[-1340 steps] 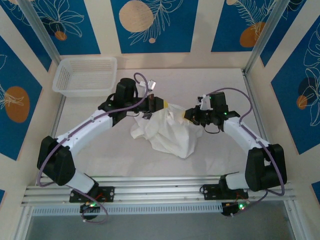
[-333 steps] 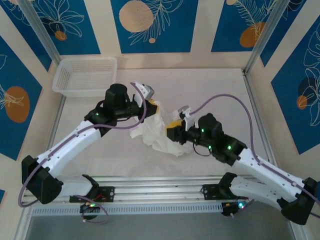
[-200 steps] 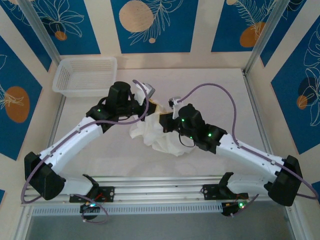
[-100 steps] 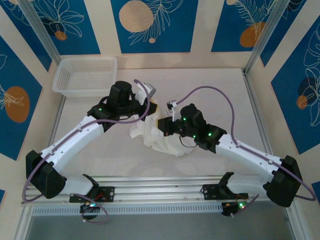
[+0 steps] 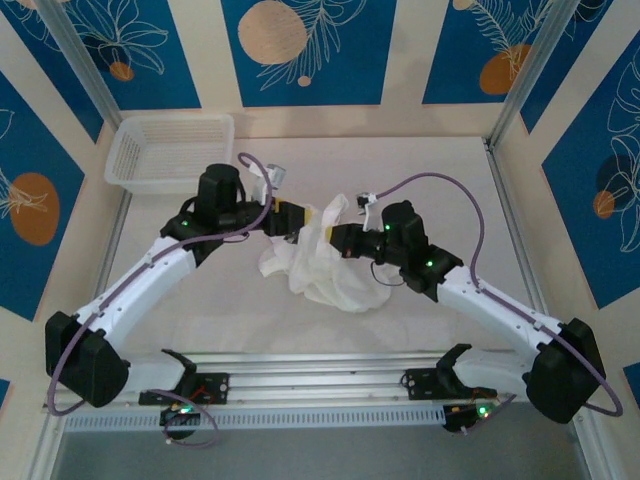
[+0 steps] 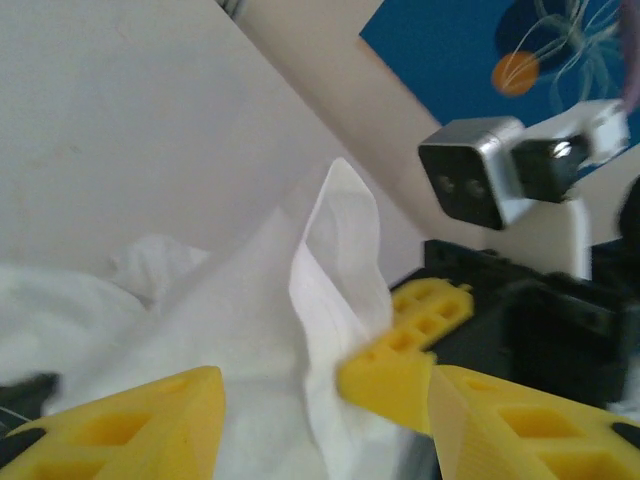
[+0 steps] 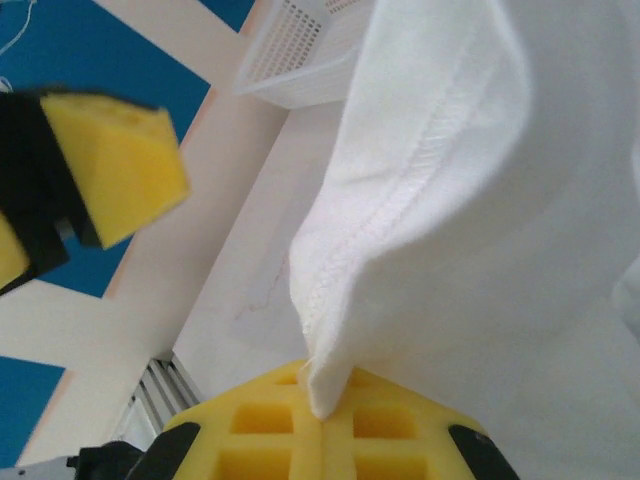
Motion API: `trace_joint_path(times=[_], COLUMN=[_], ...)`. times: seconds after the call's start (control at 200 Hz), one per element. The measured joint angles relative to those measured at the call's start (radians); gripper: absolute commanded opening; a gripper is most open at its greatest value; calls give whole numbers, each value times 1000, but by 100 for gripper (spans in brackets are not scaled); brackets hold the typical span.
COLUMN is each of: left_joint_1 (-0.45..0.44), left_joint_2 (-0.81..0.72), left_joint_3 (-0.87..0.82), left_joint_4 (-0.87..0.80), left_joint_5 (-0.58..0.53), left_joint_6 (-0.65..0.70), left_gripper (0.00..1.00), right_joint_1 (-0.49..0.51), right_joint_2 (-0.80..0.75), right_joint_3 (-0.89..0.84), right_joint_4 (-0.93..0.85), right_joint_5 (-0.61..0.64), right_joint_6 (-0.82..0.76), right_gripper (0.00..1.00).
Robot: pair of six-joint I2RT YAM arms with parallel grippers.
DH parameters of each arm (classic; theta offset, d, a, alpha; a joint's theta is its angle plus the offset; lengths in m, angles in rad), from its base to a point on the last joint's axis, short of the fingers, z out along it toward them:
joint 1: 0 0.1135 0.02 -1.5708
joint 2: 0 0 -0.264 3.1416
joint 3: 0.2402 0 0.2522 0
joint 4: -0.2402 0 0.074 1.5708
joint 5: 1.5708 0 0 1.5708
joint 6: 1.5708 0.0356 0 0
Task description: Fold the inside-out t-shirt
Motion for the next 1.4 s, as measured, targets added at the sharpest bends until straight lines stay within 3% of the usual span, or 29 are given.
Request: trace_joint_path(times=[0.165,0.515,0.595,0.665,0.865,0.95,1.085,1.265,1.4], left_joint_1=[-13,-66,-76,-79,-69,-52,-6,-45,-163], left_joint_2=[19,166,188,204,202,198,199,324,518], left_joint_3=[-74,-99,-98,-101,-60,40,292,687,972], left_joint_4=[137,246,235,240,241,184,87,60,34], left_joint_5=[137,241,251,252,233,203,113,47,-23], left_joint_6=[-229,-359,-343,-352,-362,-350,-306,-269,-208], left_gripper=[40,45,30,0,0,0,0,0,0], right_joint_1=[-37,-60,-60,-60,-71,-103,-166,-220,-281], right_joint_2=[-13,-24,-24,-24,-30,-54,-139,-272,-356], right_joint_3=[-5,-5,-5,-5,-2,-5,-42,-50,-10], right_joint_4=[15,42,48,51,-28,-106,-187,-336,-511], right_joint_5=[-40,-63,-63,-63,-9,35,63,165,243], right_joint_6=[42,96,103,106,124,149,169,214,247], right_gripper=[1,1,1,1,18,5,4,30,45])
